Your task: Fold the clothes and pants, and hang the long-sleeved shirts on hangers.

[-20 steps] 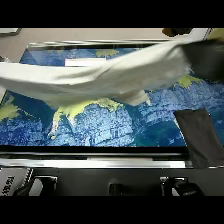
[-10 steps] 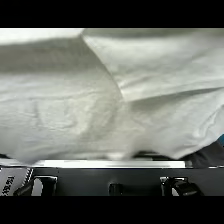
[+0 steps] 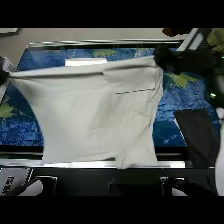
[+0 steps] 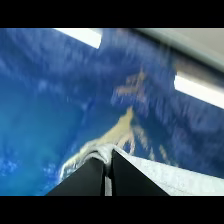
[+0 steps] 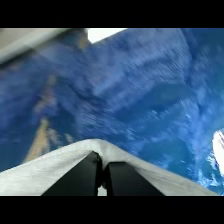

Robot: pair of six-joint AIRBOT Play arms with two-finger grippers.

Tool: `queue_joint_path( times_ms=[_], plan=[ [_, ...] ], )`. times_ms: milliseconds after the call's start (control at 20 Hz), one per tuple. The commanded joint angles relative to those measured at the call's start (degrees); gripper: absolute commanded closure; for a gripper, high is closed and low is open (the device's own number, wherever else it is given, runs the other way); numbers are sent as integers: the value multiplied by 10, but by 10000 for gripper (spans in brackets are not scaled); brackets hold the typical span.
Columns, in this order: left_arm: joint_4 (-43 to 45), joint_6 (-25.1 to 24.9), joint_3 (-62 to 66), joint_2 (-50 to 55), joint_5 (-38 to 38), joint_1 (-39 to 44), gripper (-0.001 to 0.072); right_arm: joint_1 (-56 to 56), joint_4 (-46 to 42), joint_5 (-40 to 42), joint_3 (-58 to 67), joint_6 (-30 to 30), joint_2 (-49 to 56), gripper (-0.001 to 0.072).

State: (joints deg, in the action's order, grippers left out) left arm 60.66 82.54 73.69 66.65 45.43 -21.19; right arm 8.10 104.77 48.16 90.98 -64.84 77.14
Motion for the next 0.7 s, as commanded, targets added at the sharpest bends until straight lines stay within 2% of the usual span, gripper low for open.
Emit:
queue_joint_path(
  times_ms=[0,100,350,400,500,550,600,650],
  plan=[
    [-12,-37,-6,174,-94,76,694,0,9,-76,1,13,144,672],
    [-12,-24,5,238,-129,104,694,0,15,-109,1,31,196,672],
    [-12,8,58,329,-114,138,693,0,19,-130,1,92,261,665],
    [-12,20,68,335,-103,140,681,-1,21,-129,1,92,262,634],
    [-12,25,89,336,-70,134,660,-13,43,-97,2,91,253,468],
    [-12,25,109,336,-35,125,618,-27,57,-59,5,77,242,290],
    [-11,23,133,336,10,111,397,-44,75,-20,5,37,227,170],
    [-12,18,156,335,57,95,102,-68,95,30,5,-22,207,131]
  ],
)
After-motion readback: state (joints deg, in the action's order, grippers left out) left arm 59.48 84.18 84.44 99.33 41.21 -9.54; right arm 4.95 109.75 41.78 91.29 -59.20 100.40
